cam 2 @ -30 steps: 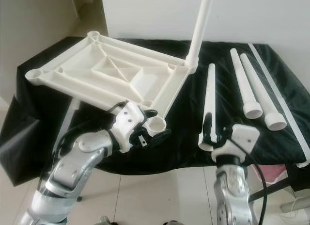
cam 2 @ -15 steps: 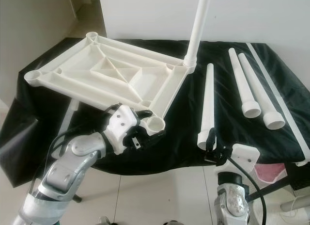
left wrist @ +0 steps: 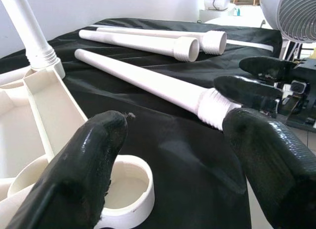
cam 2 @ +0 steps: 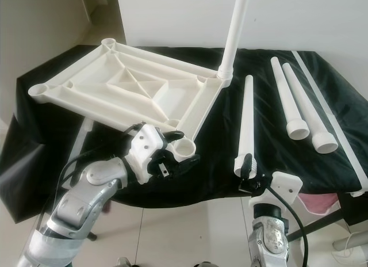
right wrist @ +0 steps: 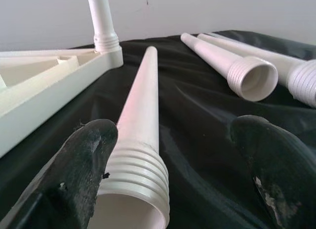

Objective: Building children table

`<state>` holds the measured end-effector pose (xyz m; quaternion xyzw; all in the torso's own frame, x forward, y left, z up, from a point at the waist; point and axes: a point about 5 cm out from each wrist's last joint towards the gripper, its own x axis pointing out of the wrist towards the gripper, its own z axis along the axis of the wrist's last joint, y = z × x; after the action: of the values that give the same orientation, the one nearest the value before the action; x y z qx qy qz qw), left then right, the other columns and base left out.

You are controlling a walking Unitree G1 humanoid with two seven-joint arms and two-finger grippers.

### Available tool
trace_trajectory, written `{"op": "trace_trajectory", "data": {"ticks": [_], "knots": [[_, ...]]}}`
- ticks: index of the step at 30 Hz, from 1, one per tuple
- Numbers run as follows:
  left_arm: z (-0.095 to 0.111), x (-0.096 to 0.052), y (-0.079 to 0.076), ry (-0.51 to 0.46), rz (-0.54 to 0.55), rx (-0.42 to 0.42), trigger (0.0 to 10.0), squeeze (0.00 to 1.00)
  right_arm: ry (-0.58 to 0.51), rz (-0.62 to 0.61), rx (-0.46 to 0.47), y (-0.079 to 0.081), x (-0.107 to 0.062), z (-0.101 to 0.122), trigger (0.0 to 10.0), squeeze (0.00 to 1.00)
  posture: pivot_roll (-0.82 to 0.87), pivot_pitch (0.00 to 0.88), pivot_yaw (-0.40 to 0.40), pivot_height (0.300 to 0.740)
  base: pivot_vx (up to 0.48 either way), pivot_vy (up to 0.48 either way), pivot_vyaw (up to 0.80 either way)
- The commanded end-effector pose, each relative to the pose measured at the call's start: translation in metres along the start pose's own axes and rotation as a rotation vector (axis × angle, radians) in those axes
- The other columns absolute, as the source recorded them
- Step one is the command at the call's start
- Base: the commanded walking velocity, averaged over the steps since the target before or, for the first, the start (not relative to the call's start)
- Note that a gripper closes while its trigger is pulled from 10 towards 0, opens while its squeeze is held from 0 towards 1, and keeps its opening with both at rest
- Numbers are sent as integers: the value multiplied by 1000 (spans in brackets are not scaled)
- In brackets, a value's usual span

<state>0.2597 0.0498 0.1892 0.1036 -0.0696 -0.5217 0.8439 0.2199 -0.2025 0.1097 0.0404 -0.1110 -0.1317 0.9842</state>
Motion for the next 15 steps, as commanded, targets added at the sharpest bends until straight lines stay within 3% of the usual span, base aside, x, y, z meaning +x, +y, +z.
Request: {"op": "trace_trajectory", "data": {"ticks": [1, 15], "knots": [[3, -1, -2, -19, -32, 8, 10000, 0, 4, -12, -1, -4, 0, -3, 10000, 0, -47, 62, -11, 740, 0, 0, 0], [7, -1, -2, -42, -26, -4, 10000, 0, 95, 41, -18, 5, 3, -22, 10000, 0, -36, 44, -17, 740, 0, 0, 0]]}}
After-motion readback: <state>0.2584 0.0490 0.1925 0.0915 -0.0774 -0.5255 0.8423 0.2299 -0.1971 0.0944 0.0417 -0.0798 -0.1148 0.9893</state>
